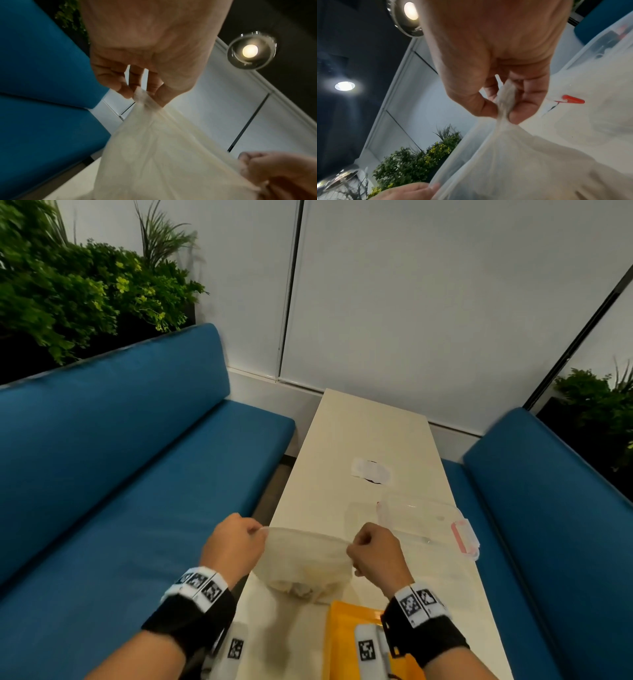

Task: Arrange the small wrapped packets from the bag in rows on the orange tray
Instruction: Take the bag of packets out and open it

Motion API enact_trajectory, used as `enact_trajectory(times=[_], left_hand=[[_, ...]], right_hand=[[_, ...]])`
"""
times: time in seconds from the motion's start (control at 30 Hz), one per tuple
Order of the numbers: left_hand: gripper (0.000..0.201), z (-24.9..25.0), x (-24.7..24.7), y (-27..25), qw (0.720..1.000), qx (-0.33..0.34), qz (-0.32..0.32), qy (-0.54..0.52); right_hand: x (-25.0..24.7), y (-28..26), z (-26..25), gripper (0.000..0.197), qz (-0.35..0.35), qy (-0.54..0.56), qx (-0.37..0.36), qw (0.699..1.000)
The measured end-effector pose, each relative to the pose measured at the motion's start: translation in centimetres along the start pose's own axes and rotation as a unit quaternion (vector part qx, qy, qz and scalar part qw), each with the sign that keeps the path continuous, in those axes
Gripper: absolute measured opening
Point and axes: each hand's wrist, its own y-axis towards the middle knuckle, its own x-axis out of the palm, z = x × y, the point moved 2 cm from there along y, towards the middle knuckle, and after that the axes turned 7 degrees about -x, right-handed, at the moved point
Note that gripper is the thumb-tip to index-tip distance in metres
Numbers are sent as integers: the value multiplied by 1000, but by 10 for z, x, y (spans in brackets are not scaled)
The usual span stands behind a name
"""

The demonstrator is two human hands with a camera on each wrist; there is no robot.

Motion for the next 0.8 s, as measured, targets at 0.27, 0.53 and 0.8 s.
enact_trajectory(times=[0.27,0.53,0.8], left_hand=[[25,80,-39,50,975,88,63,-196],[17,-12,54,5,844,-140,-219,-469],[34,-25,83,-15,680,-257,-358,-586]], right_hand=[[-47,44,-61,16,193,37,-103,975],[11,-13,48,18,96,-66,-49,992],[31,-9,90,17,97,-1,79,992]])
